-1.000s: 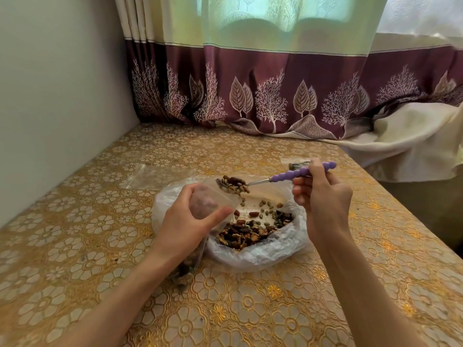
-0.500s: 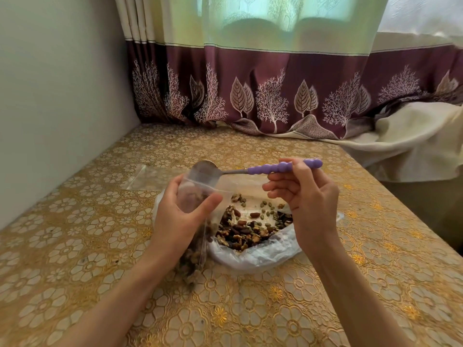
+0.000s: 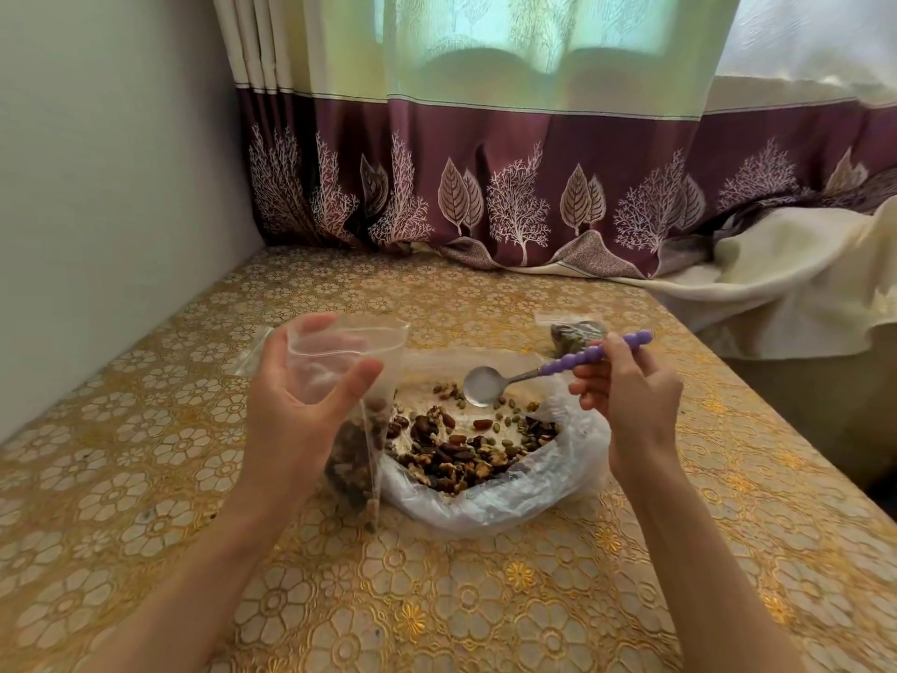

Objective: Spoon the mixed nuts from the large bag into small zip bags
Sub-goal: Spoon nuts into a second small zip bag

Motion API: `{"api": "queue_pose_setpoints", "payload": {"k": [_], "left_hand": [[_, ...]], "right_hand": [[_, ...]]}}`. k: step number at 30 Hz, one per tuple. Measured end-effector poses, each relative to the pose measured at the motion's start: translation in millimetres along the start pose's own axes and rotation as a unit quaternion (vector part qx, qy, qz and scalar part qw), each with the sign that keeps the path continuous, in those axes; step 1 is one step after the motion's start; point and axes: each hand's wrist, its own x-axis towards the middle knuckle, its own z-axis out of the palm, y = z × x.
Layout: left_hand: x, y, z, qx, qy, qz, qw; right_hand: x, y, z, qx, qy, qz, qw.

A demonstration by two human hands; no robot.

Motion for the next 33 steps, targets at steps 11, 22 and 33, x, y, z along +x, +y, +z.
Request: {"api": "queue_pose_setpoints", "payload": {"k": [11,22,33], "left_hand": [[0,-8,0,0.008,-0.025,-0.004,1.000],[-6,-17,5,0.019,-0.073,-0.105,0.992],[-9,-17,14,0.072,-0.111,-0.102,0.986]], "right_hand": [[9,3,-12,-0.090,-0.032,0.067,0.993],[5,5,-6,-0.088,-0.115,0.111,0.983],[10,10,-10,-0.051,-0.031,0.072,0.996]]}}
